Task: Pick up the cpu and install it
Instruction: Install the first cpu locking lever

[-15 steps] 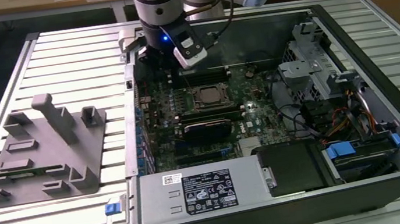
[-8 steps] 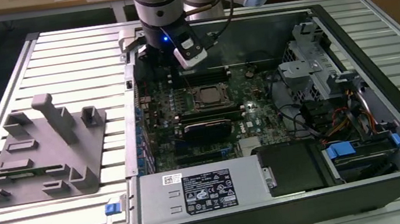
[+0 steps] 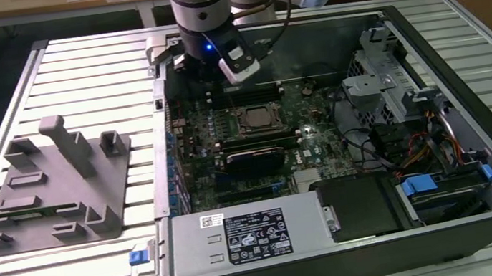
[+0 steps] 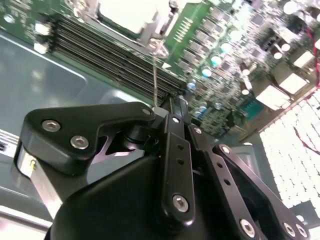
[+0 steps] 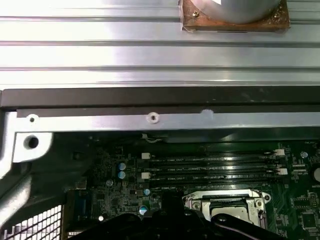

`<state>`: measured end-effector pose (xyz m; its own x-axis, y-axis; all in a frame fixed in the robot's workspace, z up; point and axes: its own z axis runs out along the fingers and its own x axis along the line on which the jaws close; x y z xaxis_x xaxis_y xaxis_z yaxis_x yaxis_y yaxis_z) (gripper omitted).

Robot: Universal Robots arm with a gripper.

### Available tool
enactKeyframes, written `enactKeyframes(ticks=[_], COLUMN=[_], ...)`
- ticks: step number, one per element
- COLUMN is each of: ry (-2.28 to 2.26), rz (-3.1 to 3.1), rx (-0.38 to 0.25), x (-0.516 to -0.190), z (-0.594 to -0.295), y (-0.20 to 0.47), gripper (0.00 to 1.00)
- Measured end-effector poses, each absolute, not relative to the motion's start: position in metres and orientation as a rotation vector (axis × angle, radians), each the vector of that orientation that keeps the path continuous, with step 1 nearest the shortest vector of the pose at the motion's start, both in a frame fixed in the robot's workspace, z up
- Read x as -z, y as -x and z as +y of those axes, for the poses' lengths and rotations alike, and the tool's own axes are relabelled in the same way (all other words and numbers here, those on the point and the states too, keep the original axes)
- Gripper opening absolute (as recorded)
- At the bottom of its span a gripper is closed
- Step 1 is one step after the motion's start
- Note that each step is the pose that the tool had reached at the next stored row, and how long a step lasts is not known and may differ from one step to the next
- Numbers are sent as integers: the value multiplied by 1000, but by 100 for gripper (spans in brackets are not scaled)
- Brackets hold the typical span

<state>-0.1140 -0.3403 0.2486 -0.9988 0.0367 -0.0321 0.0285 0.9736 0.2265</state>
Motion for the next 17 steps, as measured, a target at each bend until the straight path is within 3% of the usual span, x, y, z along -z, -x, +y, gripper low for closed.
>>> enactKeyframes(ticks=[17], ry=[-51], rz=[3087], rx=[-353], x=[-248], z=[-340], y=[72], gripper=[11])
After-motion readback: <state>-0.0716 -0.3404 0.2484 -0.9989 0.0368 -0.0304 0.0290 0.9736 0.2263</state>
